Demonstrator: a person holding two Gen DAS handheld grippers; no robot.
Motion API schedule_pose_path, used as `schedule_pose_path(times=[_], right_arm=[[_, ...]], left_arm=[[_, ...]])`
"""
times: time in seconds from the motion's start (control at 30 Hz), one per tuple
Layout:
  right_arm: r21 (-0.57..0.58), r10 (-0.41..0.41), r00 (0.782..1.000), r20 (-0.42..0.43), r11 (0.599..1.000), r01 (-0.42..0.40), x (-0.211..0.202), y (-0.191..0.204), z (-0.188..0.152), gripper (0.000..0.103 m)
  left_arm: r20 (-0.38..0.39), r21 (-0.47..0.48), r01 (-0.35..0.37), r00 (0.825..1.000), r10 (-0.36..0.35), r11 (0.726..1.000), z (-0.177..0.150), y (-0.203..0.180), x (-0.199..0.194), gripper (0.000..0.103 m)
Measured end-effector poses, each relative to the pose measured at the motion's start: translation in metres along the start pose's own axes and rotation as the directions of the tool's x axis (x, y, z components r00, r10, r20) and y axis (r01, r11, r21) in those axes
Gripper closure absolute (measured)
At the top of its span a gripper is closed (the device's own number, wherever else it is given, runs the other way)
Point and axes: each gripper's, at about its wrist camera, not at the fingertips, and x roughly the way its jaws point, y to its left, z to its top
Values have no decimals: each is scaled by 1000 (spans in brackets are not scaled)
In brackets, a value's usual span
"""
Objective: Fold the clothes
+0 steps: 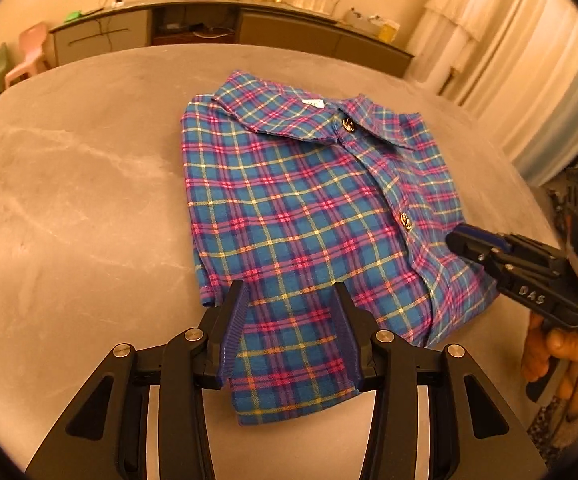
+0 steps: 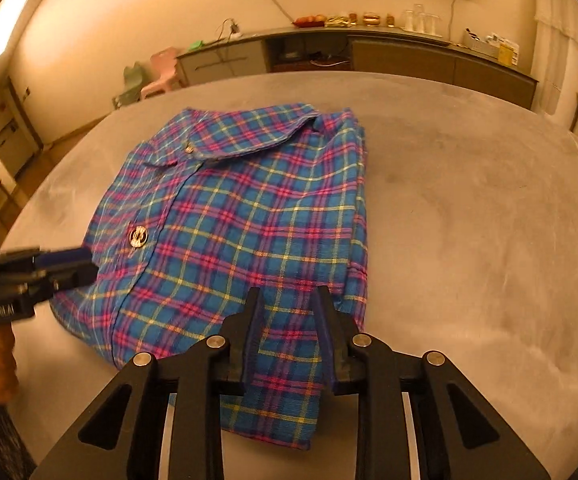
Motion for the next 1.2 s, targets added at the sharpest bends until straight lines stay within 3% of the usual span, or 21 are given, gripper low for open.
schedule_pose_path(times=[0.17, 0.43, 0.57, 0.8, 1.03, 1.2], right_arm=[[39, 32, 999, 34, 999, -34, -29, -5, -23, 68], [-16, 61, 995, 83, 998, -60, -93, 50, -53, 36], [-77, 18, 998, 61, 997, -13, -83, 76, -65, 36], [-43, -5, 999, 49, 999, 7, -79, 69, -68, 35], [-36, -16, 1000, 24, 999, 17, -65, 69, -68, 34], [-41, -22, 1000, 22, 999, 23, -59, 72, -68, 33]], left_arm=[[41, -48, -47, 998, 49, 998, -11, 0, -15, 57], [183, -5, -133, 974, 132, 991, -16, -30, -63, 32], [185, -6, -142, 973, 141, 990, -15, -34, -68, 28], [112, -53, -111, 987, 116, 992, -23, -26, -60, 27], [128, -19, -120, 984, 122, 993, -23, -31, -61, 22], [147, -26, -44, 988, 48, 999, -24, -32, -62, 21]])
